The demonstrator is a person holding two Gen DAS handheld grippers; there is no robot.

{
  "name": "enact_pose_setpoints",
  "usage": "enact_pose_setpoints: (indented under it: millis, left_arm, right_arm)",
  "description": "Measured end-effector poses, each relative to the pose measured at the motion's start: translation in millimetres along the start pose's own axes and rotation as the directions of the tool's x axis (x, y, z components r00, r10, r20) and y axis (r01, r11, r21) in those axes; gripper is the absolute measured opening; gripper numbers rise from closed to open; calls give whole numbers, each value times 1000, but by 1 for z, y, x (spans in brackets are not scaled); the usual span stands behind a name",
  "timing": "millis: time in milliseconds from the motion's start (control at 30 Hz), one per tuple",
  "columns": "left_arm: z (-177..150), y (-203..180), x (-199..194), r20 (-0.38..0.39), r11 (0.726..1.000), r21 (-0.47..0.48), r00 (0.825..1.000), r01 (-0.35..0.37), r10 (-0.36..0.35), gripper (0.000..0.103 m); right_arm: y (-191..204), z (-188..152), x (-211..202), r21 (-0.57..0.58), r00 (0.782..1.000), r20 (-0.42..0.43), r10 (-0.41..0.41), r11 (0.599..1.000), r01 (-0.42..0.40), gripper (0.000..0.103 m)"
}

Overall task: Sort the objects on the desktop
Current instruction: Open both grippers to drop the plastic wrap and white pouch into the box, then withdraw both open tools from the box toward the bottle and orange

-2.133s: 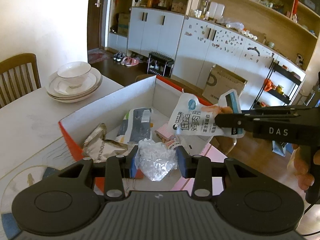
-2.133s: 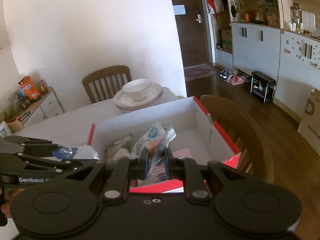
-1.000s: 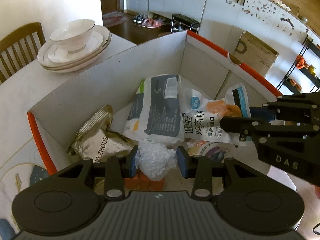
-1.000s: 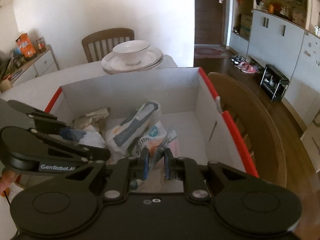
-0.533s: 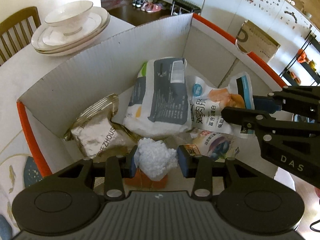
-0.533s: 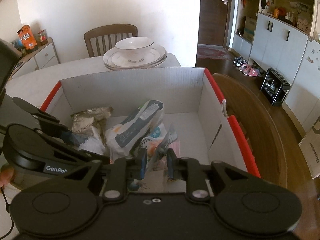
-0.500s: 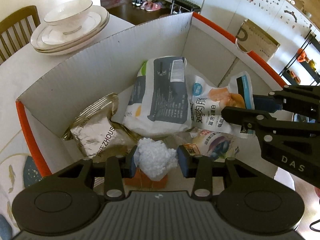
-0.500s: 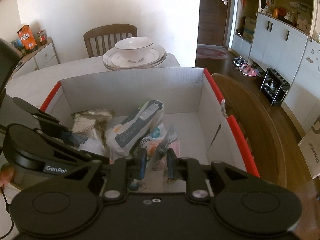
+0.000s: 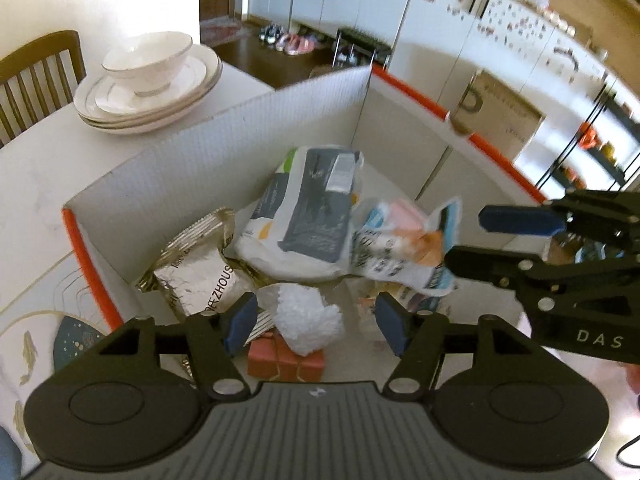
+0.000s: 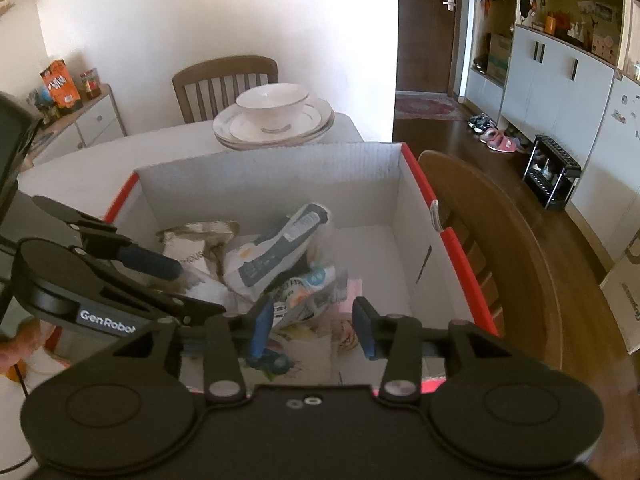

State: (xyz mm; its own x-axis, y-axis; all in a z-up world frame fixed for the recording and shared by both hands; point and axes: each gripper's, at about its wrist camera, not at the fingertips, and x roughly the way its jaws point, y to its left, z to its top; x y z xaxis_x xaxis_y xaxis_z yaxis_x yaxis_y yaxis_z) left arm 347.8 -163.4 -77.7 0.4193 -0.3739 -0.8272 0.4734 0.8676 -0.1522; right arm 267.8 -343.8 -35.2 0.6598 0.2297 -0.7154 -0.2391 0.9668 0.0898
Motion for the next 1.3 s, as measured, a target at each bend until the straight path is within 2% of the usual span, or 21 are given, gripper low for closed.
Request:
enact_pose_setpoints:
  millis: [133, 533, 1100, 1200, 1300]
  left_arm:
    - [-5, 4, -17, 52, 1000, -2, 999, 6, -6, 64]
    - [-29, 14, -84, 201, 999, 15, 979, 34, -37, 64]
    - [-80, 50, -153, 271, 997, 35, 960, 63, -70, 65]
    - [-92, 58, -164, 281, 998, 44, 958, 54, -64, 72]
    - [-103, 66, -174, 288, 998, 53, 956, 45, -58, 72]
  right_arm:
    - [3, 1, -12, 18, 1000, 26, 3, 1000, -4, 54]
    - [31, -2, -45, 40, 996, 84, -4, 999, 1, 64]
    - [98, -17, -77, 67, 990, 143, -20, 998, 10, 73]
    - [114, -20, -81, 60, 987, 157, -14, 998, 4, 77]
    - [132, -22, -84, 43, 986, 169, -8, 999, 1, 81]
